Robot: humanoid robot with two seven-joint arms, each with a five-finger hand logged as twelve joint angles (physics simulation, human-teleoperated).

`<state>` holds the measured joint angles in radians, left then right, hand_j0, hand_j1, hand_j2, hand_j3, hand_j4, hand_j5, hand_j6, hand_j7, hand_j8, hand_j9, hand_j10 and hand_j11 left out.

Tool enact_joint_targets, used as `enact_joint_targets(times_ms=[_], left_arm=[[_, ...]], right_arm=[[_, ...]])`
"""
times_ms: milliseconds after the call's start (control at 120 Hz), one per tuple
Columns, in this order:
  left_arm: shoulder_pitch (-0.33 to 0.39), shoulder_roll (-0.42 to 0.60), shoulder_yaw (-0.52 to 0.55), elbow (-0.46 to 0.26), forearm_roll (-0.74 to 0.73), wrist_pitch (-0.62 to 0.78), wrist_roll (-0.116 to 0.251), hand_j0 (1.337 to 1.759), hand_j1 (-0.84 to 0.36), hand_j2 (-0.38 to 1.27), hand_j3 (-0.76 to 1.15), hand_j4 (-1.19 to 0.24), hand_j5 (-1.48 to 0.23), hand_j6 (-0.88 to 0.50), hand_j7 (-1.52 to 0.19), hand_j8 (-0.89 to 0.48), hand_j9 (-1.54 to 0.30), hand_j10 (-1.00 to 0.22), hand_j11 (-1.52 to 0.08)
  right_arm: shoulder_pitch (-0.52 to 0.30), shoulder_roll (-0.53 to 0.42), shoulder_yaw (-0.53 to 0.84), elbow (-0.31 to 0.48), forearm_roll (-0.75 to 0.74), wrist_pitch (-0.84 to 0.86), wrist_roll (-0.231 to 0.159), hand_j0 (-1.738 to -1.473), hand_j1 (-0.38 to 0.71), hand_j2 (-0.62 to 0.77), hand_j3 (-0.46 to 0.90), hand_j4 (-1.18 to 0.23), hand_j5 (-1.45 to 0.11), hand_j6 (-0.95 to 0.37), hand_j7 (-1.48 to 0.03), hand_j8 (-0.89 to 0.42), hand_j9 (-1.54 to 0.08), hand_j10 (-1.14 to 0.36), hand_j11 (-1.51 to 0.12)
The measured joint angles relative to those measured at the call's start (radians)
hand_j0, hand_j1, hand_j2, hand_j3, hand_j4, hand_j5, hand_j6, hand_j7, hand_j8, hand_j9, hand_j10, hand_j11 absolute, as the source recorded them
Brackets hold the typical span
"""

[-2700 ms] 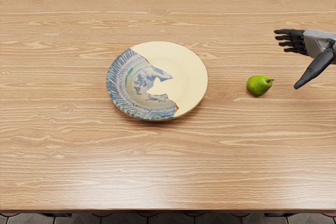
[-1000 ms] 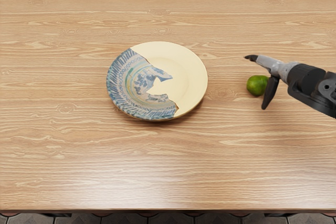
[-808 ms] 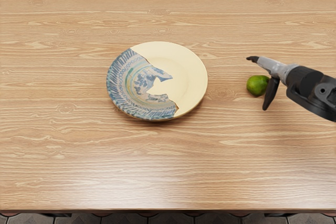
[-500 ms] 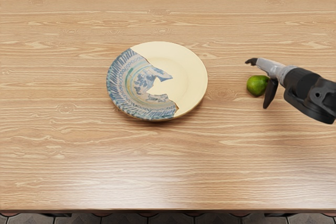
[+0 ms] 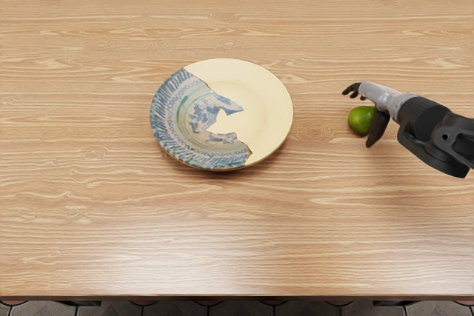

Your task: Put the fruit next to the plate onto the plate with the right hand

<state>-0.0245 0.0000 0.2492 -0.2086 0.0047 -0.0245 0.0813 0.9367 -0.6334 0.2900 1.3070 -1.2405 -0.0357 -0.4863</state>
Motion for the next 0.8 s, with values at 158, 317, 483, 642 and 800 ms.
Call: enact_joint_targets(times_ms=[158,317,483,642,800], left_arm=[[0.000,0.000,0.000,0.000,0.000,0.000,0.000,1.658,0.35,0.00,0.00,0.00,0.00,0.00,0.00,0.00,0.00,0.00,0.00],[0.000,0.000,0.000,0.000,0.000,0.000,0.000,1.658,0.35,0.00,0.00,0.00,0.00,0.00,0.00,0.00,0.00,0.00,0.00],[0.000,0.000,0.000,0.000,0.000,0.000,0.000,1.658,0.35,0.00,0.00,0.00,0.00,0.00,0.00,0.00,0.00,0.00,0.00],[0.000,0.000,-0.001,0.000,0.000,0.000,0.000,1.658,0.35,0.00,0.00,0.00,0.00,0.00,0.00,0.00,0.00,0.00,0.00],[0.000,0.000,-0.001,0.000,0.001,0.000,0.000,1.658,0.35,0.00,0.00,0.00,0.00,0.00,0.00,0.00,0.00,0.00,0.00]], right_arm=[[-0.006,0.001,0.000,-0.001,0.001,-0.002,0.000,-1.658,0.04,-0.06,0.00,-0.33,-0.43,-0.33,-0.43,-0.33,-0.43,-0.33,-0.43],[-0.011,0.005,0.000,-0.004,0.005,-0.004,0.001,-1.658,0.10,-0.07,0.00,-0.41,-0.47,-0.39,-0.49,-0.31,-0.49,-0.35,-0.50],[-0.020,0.013,0.001,-0.017,0.004,-0.005,0.003,-1.657,0.13,-0.06,0.00,-0.45,-0.49,-0.40,-0.53,-0.30,-0.51,-0.34,-0.52],[-0.029,0.021,0.006,-0.037,-0.010,-0.004,0.008,-1.656,0.15,-0.05,0.00,-0.50,-0.54,-0.35,-0.57,-0.28,-0.55,-0.37,-0.56],[-0.030,0.021,0.008,-0.037,-0.010,-0.001,0.005,-1.657,0.24,-0.04,0.00,-0.58,-0.68,-0.30,-0.69,-0.22,-0.69,-0.33,-0.69]])
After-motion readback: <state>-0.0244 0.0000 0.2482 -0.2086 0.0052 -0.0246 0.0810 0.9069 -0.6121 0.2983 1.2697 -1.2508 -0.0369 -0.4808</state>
